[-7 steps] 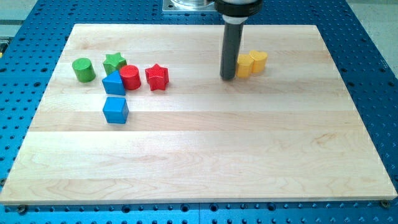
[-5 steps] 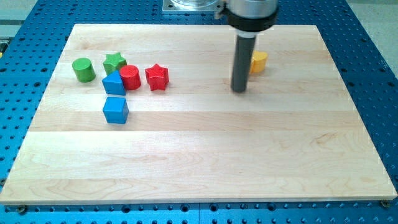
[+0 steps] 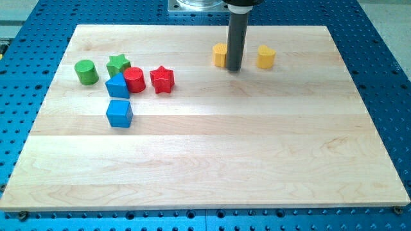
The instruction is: Separate yellow hexagon from the yellow heart
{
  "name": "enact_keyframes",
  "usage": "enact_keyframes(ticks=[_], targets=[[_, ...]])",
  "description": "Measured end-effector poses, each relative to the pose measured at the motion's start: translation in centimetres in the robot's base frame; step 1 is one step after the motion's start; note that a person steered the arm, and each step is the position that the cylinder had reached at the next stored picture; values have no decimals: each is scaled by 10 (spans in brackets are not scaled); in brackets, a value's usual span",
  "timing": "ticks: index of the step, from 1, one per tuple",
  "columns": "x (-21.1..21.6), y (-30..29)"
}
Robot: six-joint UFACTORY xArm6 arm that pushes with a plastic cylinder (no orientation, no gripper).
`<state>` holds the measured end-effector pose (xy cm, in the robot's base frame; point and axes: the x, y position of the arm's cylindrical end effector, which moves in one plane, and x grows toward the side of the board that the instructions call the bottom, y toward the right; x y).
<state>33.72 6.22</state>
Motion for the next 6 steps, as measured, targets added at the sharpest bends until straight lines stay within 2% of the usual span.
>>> enact_keyframes(ticks=[1, 2, 4, 5, 6], targets=[[22, -30], [14, -105], [-41, -202], [-61, -290], [-29, -366]])
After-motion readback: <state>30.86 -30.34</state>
